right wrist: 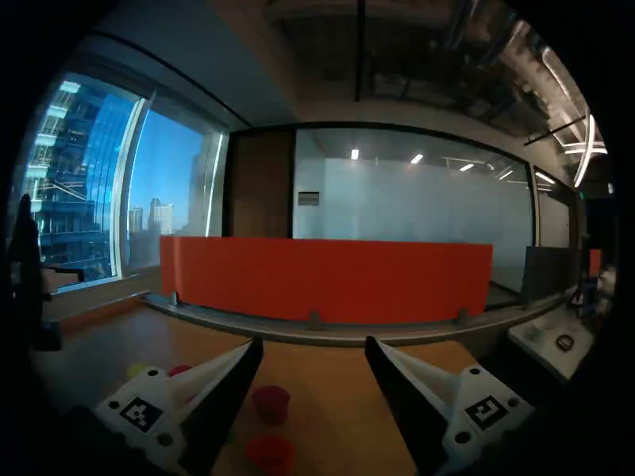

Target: Pour water

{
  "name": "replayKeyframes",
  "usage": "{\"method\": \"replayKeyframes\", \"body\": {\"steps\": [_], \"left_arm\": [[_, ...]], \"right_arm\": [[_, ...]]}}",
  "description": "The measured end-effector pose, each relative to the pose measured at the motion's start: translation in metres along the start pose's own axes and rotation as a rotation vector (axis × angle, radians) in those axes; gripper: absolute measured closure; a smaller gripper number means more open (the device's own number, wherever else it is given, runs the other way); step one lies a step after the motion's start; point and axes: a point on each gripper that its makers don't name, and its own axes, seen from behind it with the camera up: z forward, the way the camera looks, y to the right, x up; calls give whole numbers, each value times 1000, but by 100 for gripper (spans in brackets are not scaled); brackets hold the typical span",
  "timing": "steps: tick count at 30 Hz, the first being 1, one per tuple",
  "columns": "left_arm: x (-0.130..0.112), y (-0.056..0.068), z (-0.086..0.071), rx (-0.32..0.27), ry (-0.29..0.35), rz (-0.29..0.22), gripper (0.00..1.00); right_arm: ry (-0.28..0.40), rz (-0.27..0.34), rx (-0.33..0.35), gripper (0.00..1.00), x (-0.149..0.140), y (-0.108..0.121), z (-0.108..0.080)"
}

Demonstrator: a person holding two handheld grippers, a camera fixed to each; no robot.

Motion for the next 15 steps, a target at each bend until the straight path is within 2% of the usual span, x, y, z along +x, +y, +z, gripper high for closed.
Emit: {"method": "replayKeyframes", "body": {"steps": [8, 15], "left_arm": [[0, 17, 5, -85, -14, -29, 11], [5, 30, 7, -174, -13, -55, 11]], "right_arm": [[-22, 2, 44, 1, -11, -6, 1], [-7, -6, 173, 1, -7, -29, -3]]}}
